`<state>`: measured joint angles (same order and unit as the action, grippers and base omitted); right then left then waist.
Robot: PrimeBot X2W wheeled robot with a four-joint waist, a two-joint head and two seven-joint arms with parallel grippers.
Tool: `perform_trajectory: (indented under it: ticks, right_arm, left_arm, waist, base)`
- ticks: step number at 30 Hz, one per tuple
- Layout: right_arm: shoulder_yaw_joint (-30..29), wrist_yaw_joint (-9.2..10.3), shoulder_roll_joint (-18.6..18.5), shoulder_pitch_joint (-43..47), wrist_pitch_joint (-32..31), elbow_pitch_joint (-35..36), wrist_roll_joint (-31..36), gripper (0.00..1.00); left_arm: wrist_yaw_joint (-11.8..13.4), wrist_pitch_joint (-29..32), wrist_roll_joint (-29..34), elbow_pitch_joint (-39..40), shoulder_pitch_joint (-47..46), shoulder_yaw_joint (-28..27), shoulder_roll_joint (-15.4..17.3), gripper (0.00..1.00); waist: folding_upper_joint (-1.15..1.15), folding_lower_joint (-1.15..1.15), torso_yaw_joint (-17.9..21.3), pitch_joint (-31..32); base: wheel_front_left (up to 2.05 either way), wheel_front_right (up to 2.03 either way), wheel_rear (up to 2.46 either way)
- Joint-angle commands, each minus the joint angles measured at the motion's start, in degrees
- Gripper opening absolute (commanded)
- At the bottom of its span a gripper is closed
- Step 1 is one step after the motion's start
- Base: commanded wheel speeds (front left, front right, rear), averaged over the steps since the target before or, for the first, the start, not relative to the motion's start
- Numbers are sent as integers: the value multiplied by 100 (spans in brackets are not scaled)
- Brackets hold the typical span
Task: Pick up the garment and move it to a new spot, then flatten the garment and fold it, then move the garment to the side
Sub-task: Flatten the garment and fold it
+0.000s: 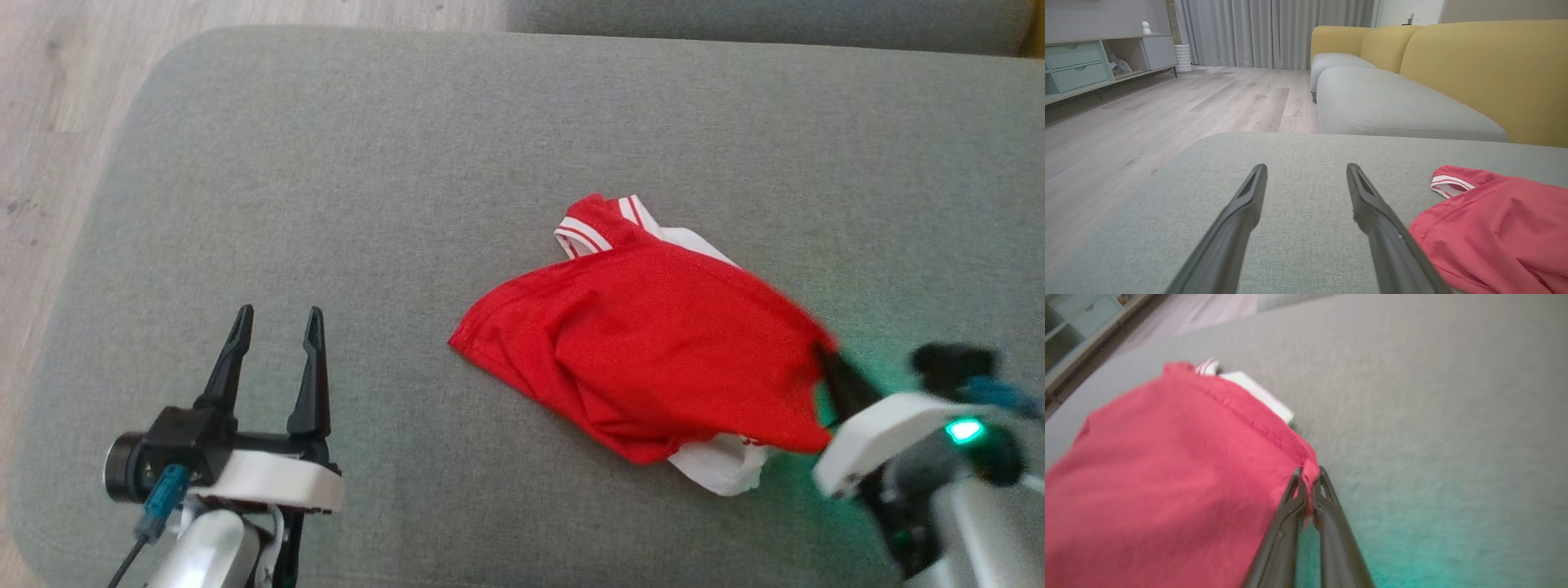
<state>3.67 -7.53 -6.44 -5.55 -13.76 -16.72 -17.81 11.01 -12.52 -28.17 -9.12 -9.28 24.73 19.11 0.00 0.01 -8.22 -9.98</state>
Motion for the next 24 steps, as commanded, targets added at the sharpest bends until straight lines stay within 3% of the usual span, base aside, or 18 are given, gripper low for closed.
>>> perform_trajectory:
  ticks: [1, 9, 13, 18, 24]
  right_arm:
    - [-228, 4, -147, -158, 123, 444, 7, 0]
    - [-1648, 4, -283, -446, -30, 1740, 368, 0]
    - [-1889, 4, -122, -779, -200, 2446, 563, 0]
    - [-1242, 4, 182, -1039, -371, 3039, 513, 0]
    - [1134, 4, 352, -1065, -181, 2929, -602, 0]
  left_arm:
    - [-13, -73, 6, 116, -269, -184, 90, 100]
    - [2, -91, -22, 122, -247, -178, 95, 100]
    - [-5, -92, -42, 104, -247, -161, 91, 100]
    - [-8, -95, -61, 91, -248, -154, 95, 100]
    - [-25, -89, -90, 67, -289, -111, 72, 100]
  waist:
    - [0, -1, 42, 25]
    - [0, -1, 208, 101]
    - [0, -1, 251, 151]
    - [0, -1, 262, 186]
    - [0, -1, 161, 172]
  base:
    - [0, 0, 0]
    - [0, 0, 0]
    - [0, 0, 0]
    - [0, 0, 0]
    - [0, 0, 0]
